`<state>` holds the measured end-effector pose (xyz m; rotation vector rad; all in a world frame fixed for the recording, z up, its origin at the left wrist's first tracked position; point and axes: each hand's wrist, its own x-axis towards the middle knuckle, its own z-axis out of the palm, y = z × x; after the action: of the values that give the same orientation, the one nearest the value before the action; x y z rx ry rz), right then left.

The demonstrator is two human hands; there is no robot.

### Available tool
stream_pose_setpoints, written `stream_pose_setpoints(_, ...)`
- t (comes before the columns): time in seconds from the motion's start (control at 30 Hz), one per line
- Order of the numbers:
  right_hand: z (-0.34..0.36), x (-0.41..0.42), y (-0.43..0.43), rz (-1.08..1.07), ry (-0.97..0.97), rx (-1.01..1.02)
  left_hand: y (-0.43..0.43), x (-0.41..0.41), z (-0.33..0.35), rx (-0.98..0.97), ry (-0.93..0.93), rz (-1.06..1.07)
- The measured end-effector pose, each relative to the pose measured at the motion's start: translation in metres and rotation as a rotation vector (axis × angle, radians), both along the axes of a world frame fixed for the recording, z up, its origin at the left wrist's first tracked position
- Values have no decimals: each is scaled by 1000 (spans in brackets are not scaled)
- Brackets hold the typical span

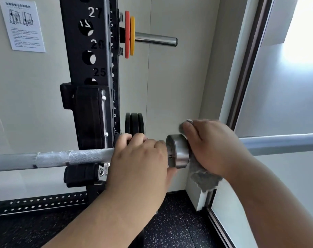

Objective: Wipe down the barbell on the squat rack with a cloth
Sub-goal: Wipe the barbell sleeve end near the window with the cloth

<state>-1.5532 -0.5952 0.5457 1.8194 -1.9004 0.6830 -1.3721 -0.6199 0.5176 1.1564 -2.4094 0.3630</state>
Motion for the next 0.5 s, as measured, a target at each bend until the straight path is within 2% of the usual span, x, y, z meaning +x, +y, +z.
stream_pose_setpoints(0.1,-8,24,-6,156,-44,-12,1,0,8,10,-21,36)
stream_pose_setpoints(0.17,-13,19,-2,186,-73,-21,-1,1,9,-8,-18,42)
stream_pose_setpoints(0.33,-12,-14,12,-82,-7,-51,-5,3,3,-7,-12,43)
stream_pose_setpoints(0.43,-10,6,0,75,-111,-79,-4,3,3,6,-14,49)
stream_pose_setpoints(0.5,-14,21,-2,183,-94,-85,-2,3,5,2,7,60)
